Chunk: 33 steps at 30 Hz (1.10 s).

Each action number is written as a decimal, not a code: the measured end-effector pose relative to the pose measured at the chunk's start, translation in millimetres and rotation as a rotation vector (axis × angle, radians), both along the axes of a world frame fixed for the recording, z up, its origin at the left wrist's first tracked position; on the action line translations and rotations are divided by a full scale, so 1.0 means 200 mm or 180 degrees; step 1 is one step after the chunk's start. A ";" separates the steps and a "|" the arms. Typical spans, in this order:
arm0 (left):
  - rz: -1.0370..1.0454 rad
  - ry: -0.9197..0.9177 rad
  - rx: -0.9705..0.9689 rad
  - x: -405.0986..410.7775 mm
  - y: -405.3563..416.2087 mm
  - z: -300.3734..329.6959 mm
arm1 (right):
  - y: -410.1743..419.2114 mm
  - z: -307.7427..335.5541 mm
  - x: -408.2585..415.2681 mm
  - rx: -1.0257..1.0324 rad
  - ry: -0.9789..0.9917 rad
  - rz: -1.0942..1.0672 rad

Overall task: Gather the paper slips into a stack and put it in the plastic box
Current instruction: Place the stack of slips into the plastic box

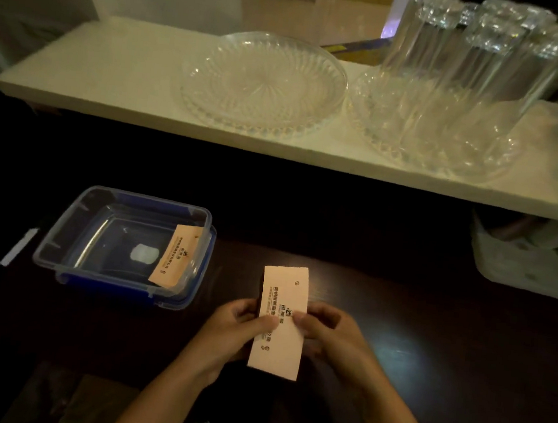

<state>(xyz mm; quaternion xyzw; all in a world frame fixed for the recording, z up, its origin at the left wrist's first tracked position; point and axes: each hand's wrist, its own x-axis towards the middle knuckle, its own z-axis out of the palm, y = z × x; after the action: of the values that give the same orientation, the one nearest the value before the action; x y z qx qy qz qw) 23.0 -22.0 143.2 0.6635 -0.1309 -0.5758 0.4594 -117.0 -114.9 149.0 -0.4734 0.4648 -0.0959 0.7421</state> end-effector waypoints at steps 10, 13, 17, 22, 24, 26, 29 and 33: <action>0.0363 -0.0226 0.0216 0.11 0.21 0.15 | 0.08 0.06 0.18 -0.0057 -0.0179 0.0776; 0.0531 -0.0293 0.0207 0.17 0.27 0.15 | 0.12 0.06 0.26 0.0027 -0.0201 0.0877; 0.0719 -0.0372 0.0129 0.32 0.33 0.14 | 0.15 0.06 0.45 -0.0071 -0.0203 0.1094; 0.0697 -0.0404 0.0148 0.67 0.38 0.12 | 0.22 0.08 0.74 -0.0292 -0.0349 0.1166; 0.0717 -0.0421 0.0094 0.84 0.38 0.11 | 0.21 0.07 0.87 -0.0905 -0.0265 0.1215; 0.0689 -0.0478 0.0021 1.01 0.37 0.11 | 0.16 0.02 0.97 -0.2269 0.0087 0.1444; 0.0597 -0.0582 0.0075 1.25 0.33 0.09 | 0.07 -0.08 1.05 -0.4656 0.1039 0.2330; 0.0333 -0.0586 0.0204 1.46 0.23 -0.01 | 0.01 -0.16 1.07 -0.5042 0.1706 0.3536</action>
<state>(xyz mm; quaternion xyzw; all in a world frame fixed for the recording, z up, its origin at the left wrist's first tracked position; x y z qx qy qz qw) 315.2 23.5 141.5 0.7338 -0.1192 -0.4915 0.4535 96.4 -113.6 117.5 -0.9867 0.1319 0.0922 0.0236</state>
